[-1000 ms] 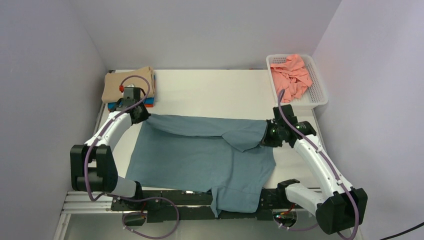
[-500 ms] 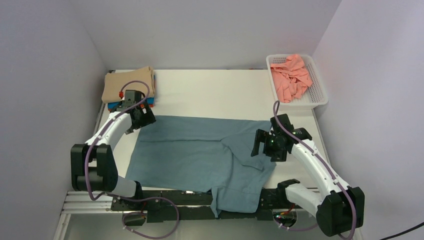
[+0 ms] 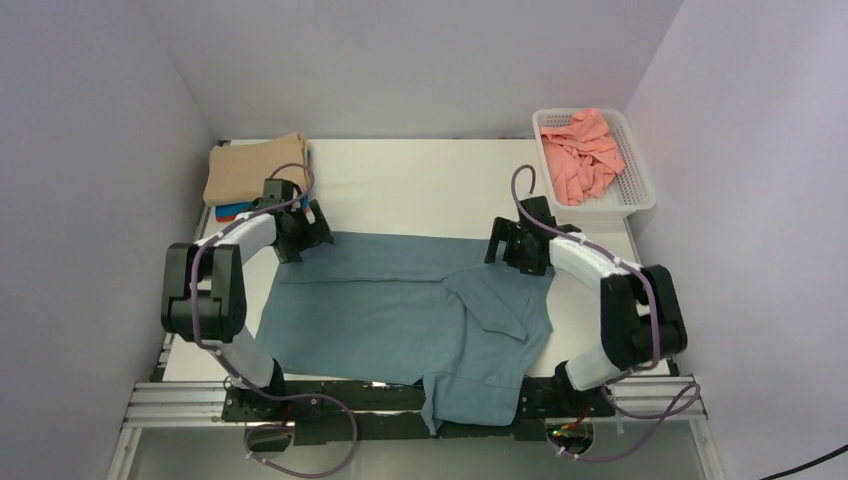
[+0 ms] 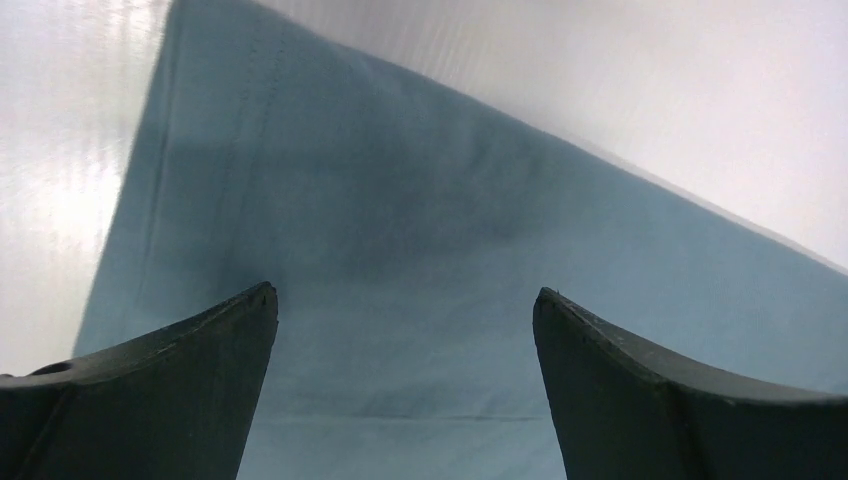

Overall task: Fold and stack the t-shirts
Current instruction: Fold the flattened tshirt in 1/3 of the way, then grab the side of the flattened tshirt closest away from the robot with both arms

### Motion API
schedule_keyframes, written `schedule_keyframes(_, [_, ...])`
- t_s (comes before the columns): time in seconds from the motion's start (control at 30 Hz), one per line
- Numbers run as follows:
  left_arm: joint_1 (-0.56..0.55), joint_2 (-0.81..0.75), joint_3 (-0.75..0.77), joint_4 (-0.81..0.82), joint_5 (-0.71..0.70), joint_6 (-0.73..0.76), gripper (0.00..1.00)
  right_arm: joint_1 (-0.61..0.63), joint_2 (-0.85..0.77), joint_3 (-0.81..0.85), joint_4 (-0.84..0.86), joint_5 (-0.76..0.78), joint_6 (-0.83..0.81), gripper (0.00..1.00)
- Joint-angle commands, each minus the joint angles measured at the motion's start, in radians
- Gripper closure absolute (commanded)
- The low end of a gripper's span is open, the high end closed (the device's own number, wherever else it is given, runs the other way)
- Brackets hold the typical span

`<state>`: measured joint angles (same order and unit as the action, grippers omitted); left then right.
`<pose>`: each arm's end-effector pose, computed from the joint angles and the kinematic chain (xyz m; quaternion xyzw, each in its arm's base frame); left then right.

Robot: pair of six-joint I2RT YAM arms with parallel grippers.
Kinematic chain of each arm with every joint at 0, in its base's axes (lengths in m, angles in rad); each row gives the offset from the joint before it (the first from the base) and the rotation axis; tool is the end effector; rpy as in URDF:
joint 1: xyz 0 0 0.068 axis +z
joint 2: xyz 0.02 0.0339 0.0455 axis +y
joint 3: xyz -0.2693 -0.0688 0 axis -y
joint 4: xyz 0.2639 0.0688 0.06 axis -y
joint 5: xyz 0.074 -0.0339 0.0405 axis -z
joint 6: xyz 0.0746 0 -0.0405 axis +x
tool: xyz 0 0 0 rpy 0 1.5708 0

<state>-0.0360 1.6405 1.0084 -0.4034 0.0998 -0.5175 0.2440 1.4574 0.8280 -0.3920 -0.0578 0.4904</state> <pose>0.3622 -0.0205 0.1471 -0.2168 0.9386 -0.1184 0.2409 0.3053 0.0805 0.1476 0.1105 0.9558 0.1233 0.2431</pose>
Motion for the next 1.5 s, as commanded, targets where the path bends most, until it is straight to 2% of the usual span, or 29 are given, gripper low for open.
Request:
schedule_keyframes(0.0, [0.004,0.096,0.054,0.056,0.06,-0.027,0.01,0.001,0.148,0.102,0.126,0.101,-0.003,0.0])
schedule_keyframes(0.33, [0.011,0.282,0.26,-0.068,-0.064,-0.07,0.01,-0.013,0.462,0.329,0.084,0.177,-0.071,0.0])
schedule_keyframes(0.43, [0.015,0.349,0.359,-0.124,-0.041,-0.066,0.0,-0.028,0.517,0.397,0.074,0.164,-0.089,0.0])
schedule_keyframes(0.6, [0.018,0.414,0.451,-0.135,-0.013,-0.082,0.01,-0.057,0.567,0.483,0.074,0.144,-0.128,0.0])
schedule_keyframes(0.83, [0.024,0.482,0.595,-0.179,-0.056,-0.076,0.01,-0.073,0.634,0.637,0.051,0.138,-0.268,0.0])
schedule_keyframes(1.03, [0.023,0.446,0.672,-0.204,-0.059,-0.043,0.01,-0.069,0.576,0.698,0.02,0.13,-0.337,0.0])
schedule_keyframes(1.1, [0.019,0.384,0.65,-0.195,-0.064,-0.038,0.01,-0.063,0.513,0.663,0.018,0.126,-0.332,0.0])
schedule_keyframes(1.23, [-0.004,0.204,0.506,-0.166,-0.089,-0.031,0.01,-0.03,0.347,0.544,0.014,0.149,-0.3,0.0])
schedule_keyframes(1.37, [-0.041,-0.019,0.288,-0.166,-0.171,-0.066,0.01,0.038,0.177,0.397,-0.027,0.195,-0.215,0.0])
schedule_keyframes(1.47, [-0.082,-0.215,0.077,-0.165,-0.249,-0.161,0.01,0.095,0.048,0.251,-0.034,0.211,-0.15,0.0])
